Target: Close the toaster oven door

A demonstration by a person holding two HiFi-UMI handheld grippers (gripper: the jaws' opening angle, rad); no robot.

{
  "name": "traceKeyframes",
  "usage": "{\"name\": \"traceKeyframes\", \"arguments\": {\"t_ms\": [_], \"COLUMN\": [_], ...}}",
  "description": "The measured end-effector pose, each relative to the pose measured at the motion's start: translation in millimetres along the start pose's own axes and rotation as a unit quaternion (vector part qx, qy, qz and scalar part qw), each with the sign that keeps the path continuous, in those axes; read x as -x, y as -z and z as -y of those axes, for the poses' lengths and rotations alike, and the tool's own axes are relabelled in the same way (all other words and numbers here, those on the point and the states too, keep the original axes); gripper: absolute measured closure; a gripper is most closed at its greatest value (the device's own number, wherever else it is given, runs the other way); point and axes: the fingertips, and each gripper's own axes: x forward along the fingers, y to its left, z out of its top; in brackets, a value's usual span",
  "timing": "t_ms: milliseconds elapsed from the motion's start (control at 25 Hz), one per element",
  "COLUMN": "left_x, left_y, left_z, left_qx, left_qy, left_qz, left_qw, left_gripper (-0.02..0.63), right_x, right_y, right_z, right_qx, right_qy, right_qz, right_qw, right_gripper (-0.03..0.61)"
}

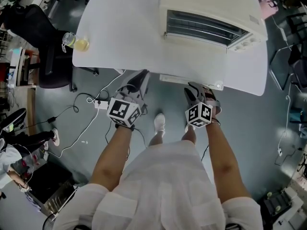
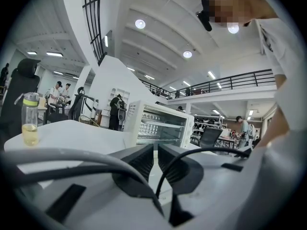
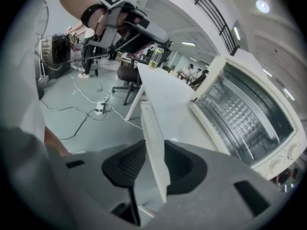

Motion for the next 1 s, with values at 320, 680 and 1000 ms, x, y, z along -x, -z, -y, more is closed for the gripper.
{"name": "traceKeyframes", "arguments": {"t_ms": [320, 680, 1000], "left_x": [-1.2, -3.6, -6.6], "left_y": [5.6, 5.1, 3.3], "left_z": [-1.4, -1.3, 2.6], "left_qx": [0.001, 0.000, 0.000], "left_qy": [-0.001, -0.002, -0.003], "left_qz": [-0.007, -0.007, -0.004], "left_qw": [1.0000, 1.0000, 1.0000], "left_gripper": [0.586, 0.586, 0.586], "right_x": [-15.9, -24.7, -27.6], "right_y": [7.8, 17.6, 20.4], "right_z": [-1.4, -0.1, 4.0], "right_qx": [0.032, 0.061, 0.062], "right_qy": [0.000, 0.010, 0.012], "right_qz": [-0.026, -0.059, -0.065], "right_qw": [0.999, 0.996, 0.996], "right_gripper": [0.456, 0.439, 0.459]}}
